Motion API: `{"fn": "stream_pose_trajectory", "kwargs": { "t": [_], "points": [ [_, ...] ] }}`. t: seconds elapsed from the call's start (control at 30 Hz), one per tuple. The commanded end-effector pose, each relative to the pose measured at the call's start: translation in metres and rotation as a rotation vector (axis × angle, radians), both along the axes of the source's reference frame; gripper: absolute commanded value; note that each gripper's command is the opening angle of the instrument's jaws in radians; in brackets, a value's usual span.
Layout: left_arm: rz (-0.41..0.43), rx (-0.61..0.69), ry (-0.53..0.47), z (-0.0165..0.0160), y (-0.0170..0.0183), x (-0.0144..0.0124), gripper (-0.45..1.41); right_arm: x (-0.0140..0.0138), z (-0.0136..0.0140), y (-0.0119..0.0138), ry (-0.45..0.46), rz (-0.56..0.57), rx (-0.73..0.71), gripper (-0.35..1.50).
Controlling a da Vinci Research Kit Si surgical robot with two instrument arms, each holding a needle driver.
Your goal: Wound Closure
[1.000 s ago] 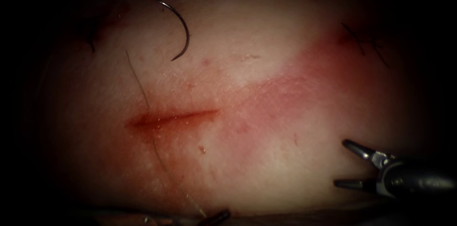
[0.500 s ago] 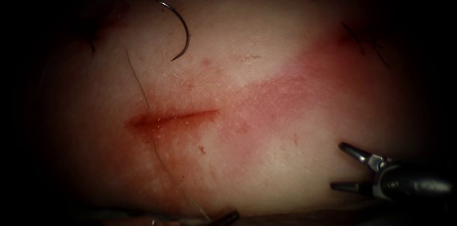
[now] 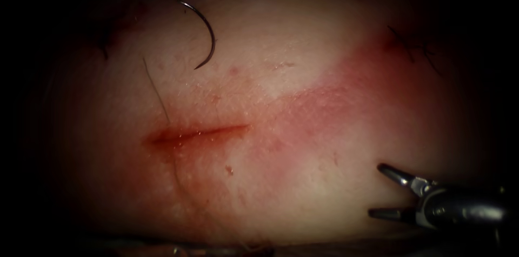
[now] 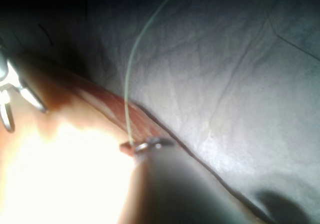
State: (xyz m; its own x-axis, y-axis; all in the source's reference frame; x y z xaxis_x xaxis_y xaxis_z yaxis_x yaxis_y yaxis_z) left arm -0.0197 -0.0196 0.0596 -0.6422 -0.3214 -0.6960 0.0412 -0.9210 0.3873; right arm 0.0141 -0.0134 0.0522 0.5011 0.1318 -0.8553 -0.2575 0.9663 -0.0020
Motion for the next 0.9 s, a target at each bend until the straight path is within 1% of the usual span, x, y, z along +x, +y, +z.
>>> {"fn": "stream_pose_trajectory", "kwargs": {
  "t": [0.03, 0.13, 0.2, 0.27, 0.37, 0.47, 0.5, 0.57, 0.6, 0.63, 0.7, 0.77, 0.9],
  "points": [
    [0.003, 0.005, -0.002, 0.0004, -0.0005, -0.0001, -0.45, 0.001, 0.0007, -0.0005, 0.009, -0.004, 0.004, 1.43],
    [0.005, 0.011, -0.012, 0.0, 0.0004, 0.0011, -0.45, 0.0019, 0.0011, 0.0, 0.016, -0.009, 0.009, 1.43],
    [-0.004, 0.01, -0.035, -0.0007, 0.0014, 0.0023, -0.45, 0.0028, 0.0016, 0.0006, 0.038, -0.035, 0.0, 1.43],
    [-0.02, 0.014, -0.075, -0.0024, 0.0033, 0.0046, -0.45, 0.0048, 0.0028, 0.002, 0.045, -0.072, -0.017, 1.43],
    [-0.028, 0.011, -0.106, -0.0036, 0.0044, 0.0062, -0.45, 0.0066, 0.0041, 0.0035, 0.042, -0.098, -0.016, 1.41],
    [-0.039, 0.023, -0.141, -0.0047, 0.0052, 0.0077, -0.45, 0.0083, 0.0052, 0.0045, 0.042, -0.125, -0.005, 1.36],
    [-0.044, 0.033, -0.169, -0.0053, 0.0055, 0.0084, -0.45, 0.0096, 0.0062, 0.0051, 0.045, -0.139, -0.005, 1.35],
    [-0.049, 0.056, -0.204, -0.0058, 0.0059, 0.0091, -0.45, 0.0108, 0.0071, 0.0054, 0.049, -0.151, -0.007, 1.33],
    [-0.054, 0.077, -0.238, -0.0061, 0.0061, 0.0094, -0.45, 0.0117, 0.0078, 0.0055, 0.057, -0.166, -0.009, 1.31],
    [-0.067, 0.114, -0.303, -0.0065, 0.0066, 0.01, -0.45, 0.013, 0.0089, 0.0054, 0.064, -0.184, -0.015, 1.28],
    [-0.07, 0.146, -0.348, -0.0068, 0.007, 0.0104, -0.45, 0.0145, 0.0102, 0.0051, 0.071, -0.205, -0.032, 1.23],
    [-0.078, 0.18, -0.401, -0.0071, 0.0073, 0.0109, -0.45, 0.0161, 0.0115, 0.0049, 0.092, -0.208, -0.017, 1.21],
    [-0.067, 0.238, -0.504, -0.0076, 0.008, 0.0115, -0.45, 0.019, 0.0137, 0.0046, 0.11, -0.207, 0.003, 1.18]
  ]
}}
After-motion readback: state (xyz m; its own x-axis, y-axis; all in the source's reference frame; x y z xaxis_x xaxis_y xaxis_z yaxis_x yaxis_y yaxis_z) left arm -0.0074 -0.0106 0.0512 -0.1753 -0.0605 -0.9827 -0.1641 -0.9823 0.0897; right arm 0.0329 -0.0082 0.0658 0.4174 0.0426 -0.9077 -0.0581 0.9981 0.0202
